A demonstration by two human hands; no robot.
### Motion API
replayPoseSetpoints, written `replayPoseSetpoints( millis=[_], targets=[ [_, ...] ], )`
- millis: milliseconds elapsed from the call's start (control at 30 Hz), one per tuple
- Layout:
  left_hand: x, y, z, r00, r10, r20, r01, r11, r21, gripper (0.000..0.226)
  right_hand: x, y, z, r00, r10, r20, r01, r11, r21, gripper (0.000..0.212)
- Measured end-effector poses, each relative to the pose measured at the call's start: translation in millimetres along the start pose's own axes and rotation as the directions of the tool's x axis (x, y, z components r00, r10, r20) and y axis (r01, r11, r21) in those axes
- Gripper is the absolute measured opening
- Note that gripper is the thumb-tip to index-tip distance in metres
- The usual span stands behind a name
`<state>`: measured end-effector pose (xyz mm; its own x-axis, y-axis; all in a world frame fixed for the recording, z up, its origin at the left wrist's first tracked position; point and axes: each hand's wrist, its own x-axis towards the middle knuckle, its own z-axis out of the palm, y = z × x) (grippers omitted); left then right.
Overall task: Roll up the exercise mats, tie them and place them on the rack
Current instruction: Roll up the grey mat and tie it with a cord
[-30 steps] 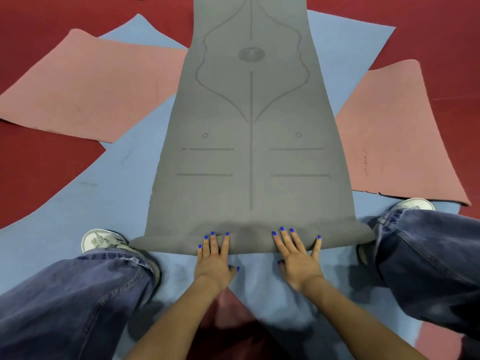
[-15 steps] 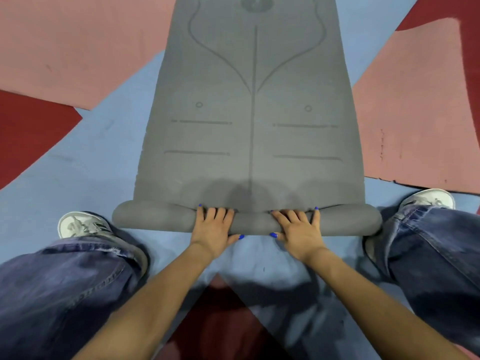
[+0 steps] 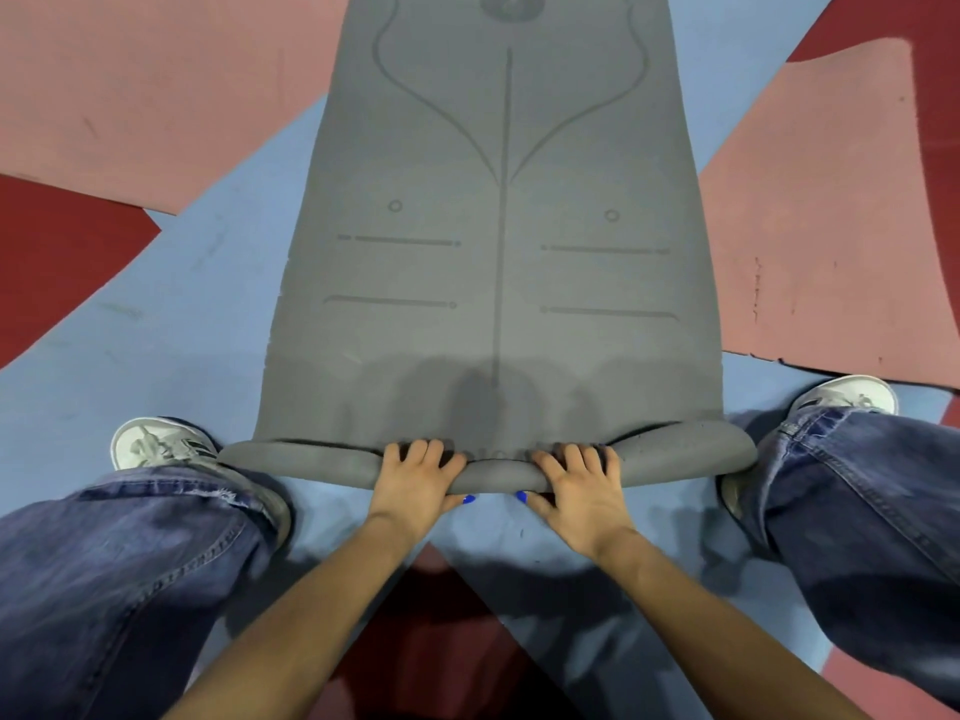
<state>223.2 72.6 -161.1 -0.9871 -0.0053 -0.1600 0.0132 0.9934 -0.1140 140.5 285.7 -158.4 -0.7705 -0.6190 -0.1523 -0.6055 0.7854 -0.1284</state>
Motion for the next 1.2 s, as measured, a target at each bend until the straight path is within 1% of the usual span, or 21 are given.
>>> replayPoseSetpoints(
  millis=[33,100,133,167,233,267,367,433,467,533,567,667,733,767,833,867,967,1000,1100,1167,1200],
  targets=[
    [-2,0,1,1.0,0.004,-0.004,-0.004,1.0,0.011,0.051,-1,0,1,1.0,0.003,-0.006,-0.003,1.0,-0.001,0.047],
    [-7,3,6,0.999,0.028,-0.043,-0.027,0.999,0.018,0.049,-4,-3,2,0.999,-0.003,-0.044,0.003,1.0,-0.006,0.036],
    [-9,5,6,0.997,0.032,-0.065,-0.031,0.999,0.011,0.051,-5,-5,3,0.999,-0.001,-0.047,0.002,1.0,0.006,0.034],
    [-11,7,7,0.996,0.031,-0.082,-0.031,1.0,0.003,0.053,-8,-8,4,0.999,0.007,-0.036,-0.006,1.0,0.018,0.04],
    [-13,13,5,0.994,0.031,-0.104,-0.031,1.0,0.0,0.047,-14,-13,9,0.999,0.03,-0.045,-0.028,0.999,0.042,0.048],
    [-12,15,2,0.994,0.034,-0.108,-0.035,0.999,0.0,0.045,-17,-16,12,0.996,0.028,-0.082,-0.023,0.998,0.061,0.046],
    [-9,17,-7,0.991,0.041,-0.124,-0.044,0.999,-0.02,0.05,-20,-16,22,0.979,0.001,-0.203,0.017,0.996,0.087,0.035],
    [-6,18,-10,0.988,0.019,-0.151,-0.024,0.999,-0.036,0.054,-19,-14,25,0.982,-0.003,-0.187,0.022,0.995,0.096,0.033],
    [-6,19,-9,0.985,0.001,-0.172,-0.009,0.999,-0.045,0.057,-19,-12,27,0.986,0.001,-0.165,0.018,0.993,0.116,0.036],
    [-11,24,1,0.972,-0.033,-0.233,0.019,0.998,-0.061,0.06,-23,-8,28,0.99,0.014,-0.142,0.008,0.988,0.153,0.036],
    [-16,27,7,0.963,-0.044,-0.265,0.026,0.997,-0.072,0.058,-25,-7,28,0.991,0.014,-0.136,0.007,0.987,0.158,0.034],
    [-26,32,16,0.935,-0.081,-0.344,0.041,0.991,-0.124,0.044,-29,-7,28,0.993,0.016,-0.121,0.002,0.989,0.148,0.038],
    [-22,36,11,0.927,-0.099,-0.362,0.038,0.984,-0.172,0.041,-29,-10,27,0.991,0.046,-0.125,-0.026,0.987,0.157,0.039],
    [-19,38,9,0.923,-0.082,-0.377,0.015,0.984,-0.177,0.04,-28,-11,26,0.99,0.065,-0.128,-0.044,0.986,0.158,0.039],
    [-12,45,10,0.918,-0.035,-0.396,-0.022,0.99,-0.136,0.036,-26,-14,26,0.986,0.088,-0.145,-0.066,0.986,0.153,0.04],
    [-10,48,12,0.916,-0.036,-0.399,-0.011,0.993,-0.115,0.034,-25,-16,27,0.983,0.086,-0.16,-0.06,0.985,0.16,0.04],
    [-6,54,15,0.908,-0.119,-0.401,0.083,0.991,-0.106,0.032,-18,-18,25,0.979,0.078,-0.19,-0.047,0.986,0.161,0.035],
    [-6,56,17,0.907,-0.124,-0.402,0.091,0.991,-0.101,0.031,-15,-17,25,0.979,0.077,-0.187,-0.049,0.987,0.152,0.03],
    [-7,56,20,0.909,-0.084,-0.408,0.041,0.993,-0.112,0.029,-9,-18,22,0.988,0.067,-0.136,-0.054,0.994,0.098,0.024],
    [-5,55,23,0.91,-0.082,-0.406,0.03,0.991,-0.132,0.025,-8,-20,19,0.993,0.06,-0.103,-0.052,0.996,0.078,0.03],
    [-4,55,26,0.912,-0.083,-0.402,0.03,0.99,-0.137,0.027,-7,-20,19,0.994,0.055,-0.093,-0.048,0.996,0.076,0.031]
  ],
)
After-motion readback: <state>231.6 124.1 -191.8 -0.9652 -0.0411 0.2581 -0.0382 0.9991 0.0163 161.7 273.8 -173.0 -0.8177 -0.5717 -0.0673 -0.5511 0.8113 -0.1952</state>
